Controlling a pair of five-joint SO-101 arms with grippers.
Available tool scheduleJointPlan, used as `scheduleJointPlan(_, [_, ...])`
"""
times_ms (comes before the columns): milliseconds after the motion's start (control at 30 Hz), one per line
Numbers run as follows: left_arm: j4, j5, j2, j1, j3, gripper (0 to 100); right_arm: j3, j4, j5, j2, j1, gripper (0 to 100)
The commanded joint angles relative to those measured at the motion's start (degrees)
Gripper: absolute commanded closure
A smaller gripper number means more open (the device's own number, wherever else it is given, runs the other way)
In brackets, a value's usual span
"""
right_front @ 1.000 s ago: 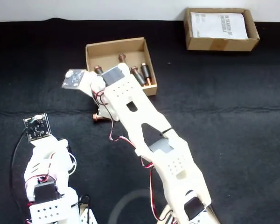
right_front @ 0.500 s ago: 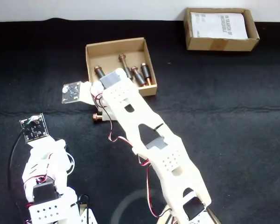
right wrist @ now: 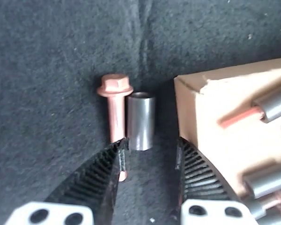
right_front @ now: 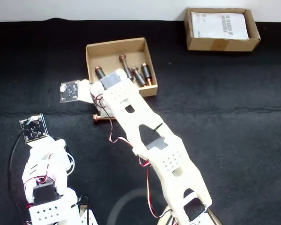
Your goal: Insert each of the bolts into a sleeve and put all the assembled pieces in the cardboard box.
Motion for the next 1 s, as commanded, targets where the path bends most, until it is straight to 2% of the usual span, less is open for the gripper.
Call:
scheduleJointPlan(0, [-0.88, -0.44, -0.40, -0.66, 1.10, 99, -0.31, -1.80, 0.79, 2.15, -0.75, 85.0])
scheduleJointPlan(333, [-0.88, -0.44, -0.48, -0.66, 1.10, 99, -28.26, 3.21, 0.26, 21.85, -2.59, 85.4])
scheduleJointPlan(467, [-0.88, -0.44, -0.48, -0.66, 1.10, 99, -39.25, 3.03, -4.04, 28.18, -2.95, 99.7])
scheduleJointPlan(567, [-0.97, -0.44, -0.48, -0.66, 1.10, 99, -46.37, 3.74, -5.63, 30.55, -2.95, 99.4])
scheduleJointPlan(767, [-1.23, -0.44, -0.31, -0.66, 1.10, 99, -55.96, 12.00, -5.71, 27.21, -2.42, 99.0])
scheduleJointPlan(967, [-1.23, -0.44, -0.13, -0.66, 1.10, 99, -56.31, 17.80, -6.59, 14.29, -0.48, 99.0])
